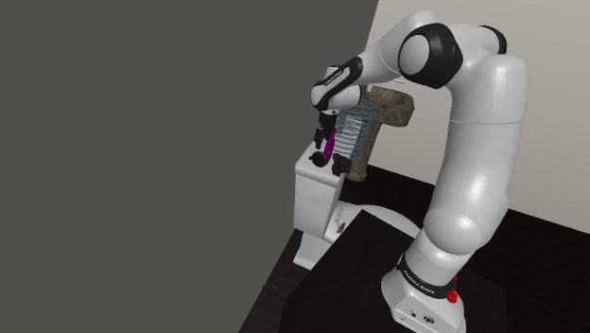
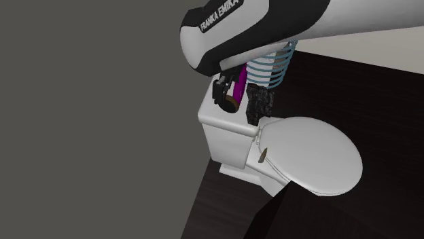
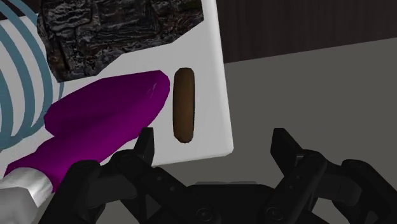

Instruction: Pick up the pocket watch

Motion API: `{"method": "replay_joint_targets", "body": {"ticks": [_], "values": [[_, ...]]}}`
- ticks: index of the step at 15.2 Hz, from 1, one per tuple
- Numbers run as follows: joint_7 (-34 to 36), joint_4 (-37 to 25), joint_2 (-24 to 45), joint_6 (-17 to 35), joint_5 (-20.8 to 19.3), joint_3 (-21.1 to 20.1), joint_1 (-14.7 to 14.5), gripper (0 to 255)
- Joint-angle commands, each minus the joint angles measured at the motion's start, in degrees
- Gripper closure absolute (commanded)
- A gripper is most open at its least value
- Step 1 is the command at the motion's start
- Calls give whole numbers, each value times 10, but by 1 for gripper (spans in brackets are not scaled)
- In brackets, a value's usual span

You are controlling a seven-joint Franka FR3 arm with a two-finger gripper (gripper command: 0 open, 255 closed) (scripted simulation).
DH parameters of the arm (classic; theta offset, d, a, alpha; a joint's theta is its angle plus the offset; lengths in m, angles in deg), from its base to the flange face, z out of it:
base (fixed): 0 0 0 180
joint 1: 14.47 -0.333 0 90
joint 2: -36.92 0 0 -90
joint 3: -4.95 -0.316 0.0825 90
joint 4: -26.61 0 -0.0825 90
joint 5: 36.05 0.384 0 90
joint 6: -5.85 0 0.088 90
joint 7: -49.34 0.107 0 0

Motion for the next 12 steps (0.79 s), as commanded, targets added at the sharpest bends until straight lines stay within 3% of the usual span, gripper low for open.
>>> {"method": "replay_joint_targets", "body": {"ticks": [1,3,12], "values": [[-18,-45,46,-3,17,-5,15,0],[-29,-74,75,-5,26,-9,26,0],[-34,-67,113,38,39,-18,33,0]]}}
